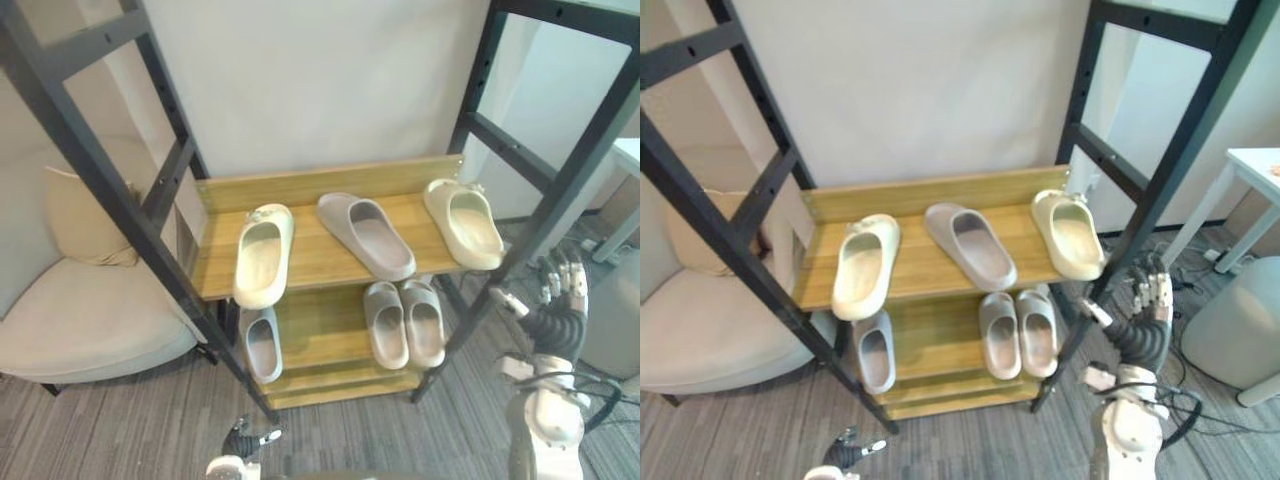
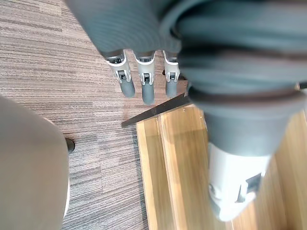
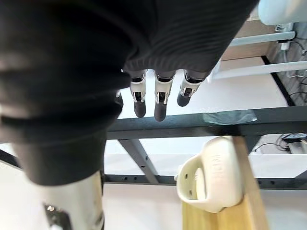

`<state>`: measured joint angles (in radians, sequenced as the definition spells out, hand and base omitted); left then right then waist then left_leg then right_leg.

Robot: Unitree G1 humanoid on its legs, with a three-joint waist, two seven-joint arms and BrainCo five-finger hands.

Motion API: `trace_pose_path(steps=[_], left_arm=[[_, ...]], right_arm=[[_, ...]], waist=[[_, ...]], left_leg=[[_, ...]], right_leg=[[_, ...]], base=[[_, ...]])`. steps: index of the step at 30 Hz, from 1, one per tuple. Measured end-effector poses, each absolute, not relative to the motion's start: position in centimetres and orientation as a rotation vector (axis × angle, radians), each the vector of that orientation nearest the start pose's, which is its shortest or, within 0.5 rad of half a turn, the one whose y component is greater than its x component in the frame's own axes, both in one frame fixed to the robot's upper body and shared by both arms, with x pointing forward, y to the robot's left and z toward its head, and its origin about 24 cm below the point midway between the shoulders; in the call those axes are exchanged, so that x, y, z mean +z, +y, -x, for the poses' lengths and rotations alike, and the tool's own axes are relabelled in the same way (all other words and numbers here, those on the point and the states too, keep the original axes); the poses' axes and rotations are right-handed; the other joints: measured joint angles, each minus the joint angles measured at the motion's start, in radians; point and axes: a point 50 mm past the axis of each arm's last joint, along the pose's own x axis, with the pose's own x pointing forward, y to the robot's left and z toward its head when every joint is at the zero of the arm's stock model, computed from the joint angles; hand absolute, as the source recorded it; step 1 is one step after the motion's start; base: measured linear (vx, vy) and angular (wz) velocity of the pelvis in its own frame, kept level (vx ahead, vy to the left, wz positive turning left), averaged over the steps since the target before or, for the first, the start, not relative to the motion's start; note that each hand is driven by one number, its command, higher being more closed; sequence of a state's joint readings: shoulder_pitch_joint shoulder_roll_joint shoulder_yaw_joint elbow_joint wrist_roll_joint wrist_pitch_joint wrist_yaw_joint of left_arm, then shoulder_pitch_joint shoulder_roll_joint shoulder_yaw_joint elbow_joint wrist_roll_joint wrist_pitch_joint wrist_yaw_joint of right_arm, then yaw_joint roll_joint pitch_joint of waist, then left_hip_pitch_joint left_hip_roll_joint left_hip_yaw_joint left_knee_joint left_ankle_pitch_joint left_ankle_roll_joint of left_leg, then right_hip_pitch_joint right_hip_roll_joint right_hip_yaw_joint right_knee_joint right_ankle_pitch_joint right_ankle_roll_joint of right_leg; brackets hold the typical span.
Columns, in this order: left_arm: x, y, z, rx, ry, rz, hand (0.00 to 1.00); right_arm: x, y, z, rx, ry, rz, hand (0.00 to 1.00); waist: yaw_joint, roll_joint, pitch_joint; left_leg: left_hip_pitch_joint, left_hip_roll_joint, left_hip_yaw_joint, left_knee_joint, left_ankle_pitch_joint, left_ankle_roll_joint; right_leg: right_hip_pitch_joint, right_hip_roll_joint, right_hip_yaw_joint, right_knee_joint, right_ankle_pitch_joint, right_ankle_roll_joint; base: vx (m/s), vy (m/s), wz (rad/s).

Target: Organize the slippers on the shoe rack

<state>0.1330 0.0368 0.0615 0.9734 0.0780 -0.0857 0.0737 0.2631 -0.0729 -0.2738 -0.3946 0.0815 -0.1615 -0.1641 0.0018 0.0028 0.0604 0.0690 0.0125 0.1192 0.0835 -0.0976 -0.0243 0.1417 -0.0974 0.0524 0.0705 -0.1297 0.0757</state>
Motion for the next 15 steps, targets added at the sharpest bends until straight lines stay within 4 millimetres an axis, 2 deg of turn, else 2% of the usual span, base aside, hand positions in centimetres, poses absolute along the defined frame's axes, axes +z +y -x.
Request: trace_pose_path(steps=[7,9,15], left_arm=[[-15.7,18.2,-9.8,0.098,1.006,-0.120,0.00],[-15.6,18.3,-9.9,0.084,1.000,-0.132,0.00],[-15.2,19.5,-11.0,0.080,0.965,-0.177,0.00]], right_arm=[[12.4,-24.6,-20.1,-0.380,-0.437,0.130,0.00],[12.8,-25.0,-21.1,-0.347,-0.450,0.150,0.00],[13.0,-25.8,-24.0,-0.294,-0.429,0.149,0.00]], waist=[[-0.001,-0.005,0.002],[-0.001,-0.009,0.005],[0.009,-0.048,0.032]], left_leg=[[-0.002,-0.030,-0.048,-0.027,0.018,0.005],[-0.013,-0.039,-0.062,-0.035,0.031,0.018],[-0.036,-0.044,-0.088,-0.026,0.033,0.021]], right_leg=[[-0.012,-0.009,0.000,0.000,-0.007,0.009],[-0.026,-0.012,0.000,0.000,-0.007,0.010],[-0.033,-0.013,-0.011,0.001,0.001,0.013]], base=[[-0.04,0.008,0.05],[0.00,0.017,0.05],[0.02,-0.001,0.09]])
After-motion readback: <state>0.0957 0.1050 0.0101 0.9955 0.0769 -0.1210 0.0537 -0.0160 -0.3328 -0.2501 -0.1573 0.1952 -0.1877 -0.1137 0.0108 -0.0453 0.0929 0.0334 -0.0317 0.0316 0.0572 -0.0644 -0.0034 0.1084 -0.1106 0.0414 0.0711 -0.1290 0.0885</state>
